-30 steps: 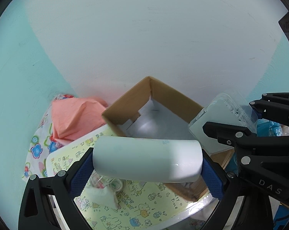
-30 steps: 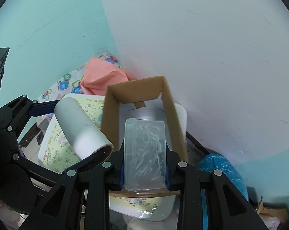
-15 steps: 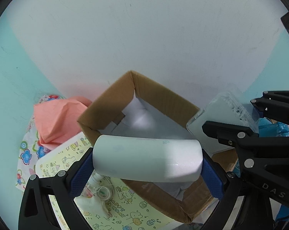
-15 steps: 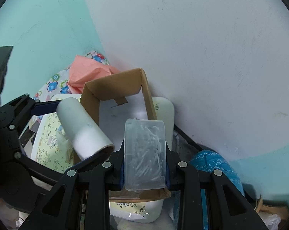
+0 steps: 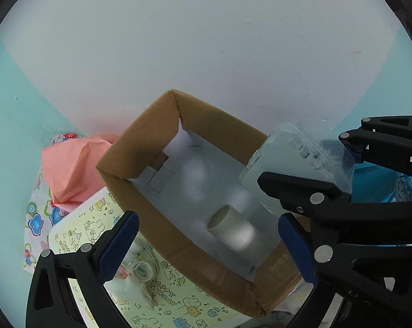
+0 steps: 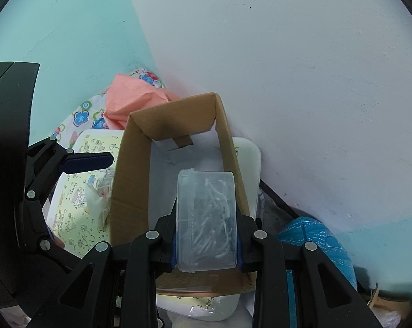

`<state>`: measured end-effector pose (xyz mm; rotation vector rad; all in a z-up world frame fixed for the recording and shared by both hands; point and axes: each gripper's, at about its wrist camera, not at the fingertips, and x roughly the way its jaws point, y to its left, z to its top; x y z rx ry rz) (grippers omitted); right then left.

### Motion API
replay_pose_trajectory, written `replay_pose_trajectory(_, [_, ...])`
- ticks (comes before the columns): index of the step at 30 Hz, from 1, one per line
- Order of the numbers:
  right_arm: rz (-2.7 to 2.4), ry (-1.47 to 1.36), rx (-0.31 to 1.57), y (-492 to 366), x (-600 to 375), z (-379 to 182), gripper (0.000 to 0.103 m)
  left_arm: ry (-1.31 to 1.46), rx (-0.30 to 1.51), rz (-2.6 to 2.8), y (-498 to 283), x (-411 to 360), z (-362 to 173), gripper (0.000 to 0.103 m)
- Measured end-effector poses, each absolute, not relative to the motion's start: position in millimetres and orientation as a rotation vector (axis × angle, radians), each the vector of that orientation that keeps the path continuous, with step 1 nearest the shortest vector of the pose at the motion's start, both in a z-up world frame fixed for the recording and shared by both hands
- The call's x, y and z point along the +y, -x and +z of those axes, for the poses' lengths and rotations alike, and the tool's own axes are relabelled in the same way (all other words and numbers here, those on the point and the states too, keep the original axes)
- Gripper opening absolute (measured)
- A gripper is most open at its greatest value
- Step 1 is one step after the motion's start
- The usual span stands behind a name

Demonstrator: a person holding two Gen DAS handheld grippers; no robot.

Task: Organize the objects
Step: 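Lower both items into the cardboard box and open both grippers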

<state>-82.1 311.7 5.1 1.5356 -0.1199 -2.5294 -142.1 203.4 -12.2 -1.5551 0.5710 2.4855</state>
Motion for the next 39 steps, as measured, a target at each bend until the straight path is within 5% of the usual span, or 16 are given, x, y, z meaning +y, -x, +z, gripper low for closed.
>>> replay_pose_trajectory(11, [-2.494,-1.574,-0.162,93,306,-3,0.039,1.563,0.658,2.529,142,195,-10,0.102])
replay_pose_trajectory(15, [-2.550,-1.597,-0.168,95,310,-2,0.080,1.553,0.664,2.537,139,192,-8,0.102])
replay_pose_trajectory(16, [-2.554,-1.589,-0.175,94,310,0,0.083,1.551,0.655,2.540,138,190,-6,0.102])
replay_pose_trajectory(39, [-2.546,-1.647,-0.206,63,285,5,0.099,1.553,0.596,2.612,102,152,3,0.102])
